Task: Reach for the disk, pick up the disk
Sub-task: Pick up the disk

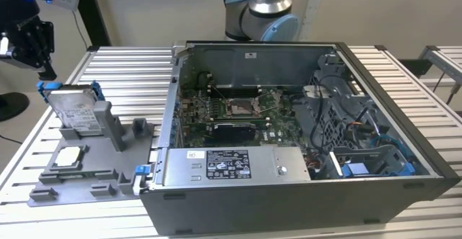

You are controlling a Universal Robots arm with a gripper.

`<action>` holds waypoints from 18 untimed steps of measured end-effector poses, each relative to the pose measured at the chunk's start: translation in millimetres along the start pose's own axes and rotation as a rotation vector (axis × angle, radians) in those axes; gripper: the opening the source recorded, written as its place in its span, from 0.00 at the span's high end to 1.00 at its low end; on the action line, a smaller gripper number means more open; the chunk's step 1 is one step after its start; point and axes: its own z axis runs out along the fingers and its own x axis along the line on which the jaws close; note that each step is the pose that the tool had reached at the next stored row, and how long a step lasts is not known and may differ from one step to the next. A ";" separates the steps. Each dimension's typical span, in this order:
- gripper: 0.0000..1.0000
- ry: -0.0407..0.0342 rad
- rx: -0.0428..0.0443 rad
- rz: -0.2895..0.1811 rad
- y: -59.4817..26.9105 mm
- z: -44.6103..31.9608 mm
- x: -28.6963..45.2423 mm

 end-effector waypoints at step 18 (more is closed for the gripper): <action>0.00 0.0000 0.0000 -0.002 -0.1 0.0 0.2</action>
